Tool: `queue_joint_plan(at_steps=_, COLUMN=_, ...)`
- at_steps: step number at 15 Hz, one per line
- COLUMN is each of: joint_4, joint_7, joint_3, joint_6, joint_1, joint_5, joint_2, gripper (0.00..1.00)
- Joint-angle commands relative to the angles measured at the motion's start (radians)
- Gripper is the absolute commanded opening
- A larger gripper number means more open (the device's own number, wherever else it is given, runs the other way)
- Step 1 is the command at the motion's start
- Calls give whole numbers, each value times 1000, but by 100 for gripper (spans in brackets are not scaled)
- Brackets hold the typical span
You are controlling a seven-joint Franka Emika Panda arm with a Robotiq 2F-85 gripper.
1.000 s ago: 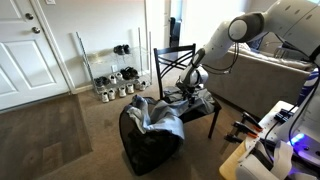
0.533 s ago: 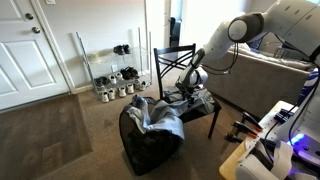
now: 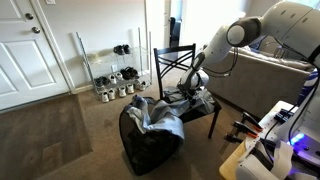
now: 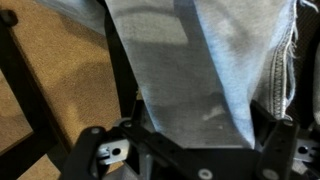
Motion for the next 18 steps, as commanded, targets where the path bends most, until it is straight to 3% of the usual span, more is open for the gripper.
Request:
queue_joint_plan(at_steps=1, joint_4=14, joint_7=7, joint_3=-4, joint_6=15, joint_1=9, joint_5=6, joint_2=12, gripper=75)
queue_joint_plan(at_steps=3, joint_4=2, joint_7=12, joint_3=-4, joint_6=19, joint_1=15, joint_5=9, joint_2=2, gripper=67)
queue_joint_plan(at_steps=12, joint_4=-62, joint_7=54, joint_3=-5, joint_6=69, joint_1=21, joint_5=31, joint_2=-41, gripper=6)
queue_joint_plan(at_steps=14, joint_4=-88, joint_7=72, joint_3=0, joint_6=89, joint_1=24, joint_5=34, joint_2=-56, gripper=1)
queue_joint_plan(at_steps=18, joint_4=-143, joint_7=108, joint_3=3, joint_6=120, joint_1=35, joint_5=40, joint_2=-89, gripper=1)
